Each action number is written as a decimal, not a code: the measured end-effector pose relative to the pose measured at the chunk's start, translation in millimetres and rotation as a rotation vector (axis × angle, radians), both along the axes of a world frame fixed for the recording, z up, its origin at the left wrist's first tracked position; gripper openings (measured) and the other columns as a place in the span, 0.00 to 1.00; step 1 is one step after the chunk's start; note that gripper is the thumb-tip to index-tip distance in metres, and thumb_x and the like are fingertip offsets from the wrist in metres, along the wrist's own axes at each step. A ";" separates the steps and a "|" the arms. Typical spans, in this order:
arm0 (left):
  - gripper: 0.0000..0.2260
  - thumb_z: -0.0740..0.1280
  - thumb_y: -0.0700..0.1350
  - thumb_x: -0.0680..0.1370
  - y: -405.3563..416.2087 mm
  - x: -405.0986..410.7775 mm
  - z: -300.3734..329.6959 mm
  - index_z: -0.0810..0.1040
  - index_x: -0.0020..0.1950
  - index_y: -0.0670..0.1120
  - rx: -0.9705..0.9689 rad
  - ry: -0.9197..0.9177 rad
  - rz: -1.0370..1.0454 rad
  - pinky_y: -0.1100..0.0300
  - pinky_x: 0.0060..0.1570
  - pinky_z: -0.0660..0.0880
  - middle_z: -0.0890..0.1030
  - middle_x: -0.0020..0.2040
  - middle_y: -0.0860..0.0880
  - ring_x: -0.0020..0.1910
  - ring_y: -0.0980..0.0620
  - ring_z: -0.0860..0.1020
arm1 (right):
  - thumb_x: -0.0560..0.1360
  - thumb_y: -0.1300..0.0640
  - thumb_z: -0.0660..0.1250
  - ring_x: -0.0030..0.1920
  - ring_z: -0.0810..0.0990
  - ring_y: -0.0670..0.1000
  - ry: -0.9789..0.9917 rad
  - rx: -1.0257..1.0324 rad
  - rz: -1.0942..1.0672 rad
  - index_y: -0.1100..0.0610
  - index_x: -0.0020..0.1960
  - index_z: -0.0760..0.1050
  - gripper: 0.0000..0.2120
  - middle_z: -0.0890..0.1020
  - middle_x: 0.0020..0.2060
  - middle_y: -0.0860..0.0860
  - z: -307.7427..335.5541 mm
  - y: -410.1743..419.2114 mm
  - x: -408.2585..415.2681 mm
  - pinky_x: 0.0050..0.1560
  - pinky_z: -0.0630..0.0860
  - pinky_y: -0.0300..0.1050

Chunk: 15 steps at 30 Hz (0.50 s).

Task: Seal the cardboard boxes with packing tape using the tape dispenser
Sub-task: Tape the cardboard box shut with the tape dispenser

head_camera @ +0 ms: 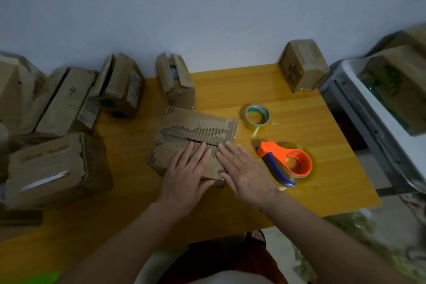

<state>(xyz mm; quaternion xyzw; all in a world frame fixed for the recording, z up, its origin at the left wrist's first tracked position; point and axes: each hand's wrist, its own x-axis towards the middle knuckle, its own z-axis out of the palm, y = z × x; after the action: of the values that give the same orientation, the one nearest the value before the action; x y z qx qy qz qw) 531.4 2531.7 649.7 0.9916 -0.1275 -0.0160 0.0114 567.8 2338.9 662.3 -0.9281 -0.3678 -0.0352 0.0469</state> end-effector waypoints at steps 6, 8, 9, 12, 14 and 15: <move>0.32 0.50 0.63 0.78 1.4 -1.8 5.8 0.63 0.76 0.47 0.009 0.022 0.008 0.49 0.72 0.53 0.66 0.75 0.48 0.75 0.45 0.63 | 0.82 0.46 0.40 0.78 0.48 0.53 0.078 -0.023 -0.268 0.57 0.76 0.58 0.28 0.57 0.76 0.52 16.9 9.2 54.5 0.76 0.42 0.48; 0.33 0.49 0.64 0.78 0.4 -2.7 6.4 0.62 0.77 0.46 0.014 0.031 0.017 0.49 0.72 0.53 0.64 0.76 0.46 0.76 0.45 0.61 | 0.82 0.46 0.40 0.77 0.50 0.54 0.086 -0.001 -0.259 0.59 0.75 0.60 0.28 0.59 0.76 0.53 20.5 9.8 55.7 0.75 0.43 0.47; 0.33 0.49 0.64 0.78 -0.6 -2.6 5.3 0.61 0.77 0.45 0.015 0.032 0.027 0.49 0.72 0.53 0.64 0.76 0.45 0.76 0.45 0.61 | 0.82 0.46 0.40 0.77 0.54 0.54 0.076 -0.003 -0.207 0.60 0.74 0.63 0.29 0.63 0.74 0.55 19.8 10.8 49.2 0.76 0.47 0.48; 0.35 0.47 0.65 0.78 -3.5 0.1 3.1 0.59 0.77 0.42 0.035 0.049 0.058 0.50 0.75 0.52 0.60 0.77 0.41 0.76 0.45 0.59 | 0.82 0.46 0.37 0.74 0.62 0.55 0.098 -0.005 -0.105 0.63 0.71 0.68 0.32 0.69 0.71 0.57 11.7 11.8 18.2 0.76 0.55 0.50; 0.37 0.44 0.67 0.77 -1.1 4.1 4.4 0.55 0.78 0.45 0.048 0.078 0.066 0.50 0.75 0.49 0.55 0.78 0.41 0.78 0.44 0.54 | 0.82 0.46 0.39 0.74 0.63 0.54 0.147 0.019 -0.078 0.62 0.70 0.69 0.31 0.69 0.71 0.56 10.4 11.1 0.8 0.75 0.53 0.48; 0.38 0.41 0.70 0.75 1.4 6.8 7.4 0.52 0.79 0.48 0.049 0.099 0.057 0.49 0.74 0.46 0.51 0.79 0.40 0.78 0.44 0.50 | 0.82 0.45 0.41 0.74 0.63 0.53 0.165 0.028 -0.056 0.61 0.71 0.69 0.30 0.69 0.71 0.55 9.6 9.6 -6.1 0.75 0.51 0.47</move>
<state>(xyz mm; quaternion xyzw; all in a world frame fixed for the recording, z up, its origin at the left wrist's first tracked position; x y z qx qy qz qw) 538.2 2533.1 657.0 0.9929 -0.0980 -0.0677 -0.0061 561.6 2348.5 671.9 -0.9369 -0.3361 0.0352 0.0892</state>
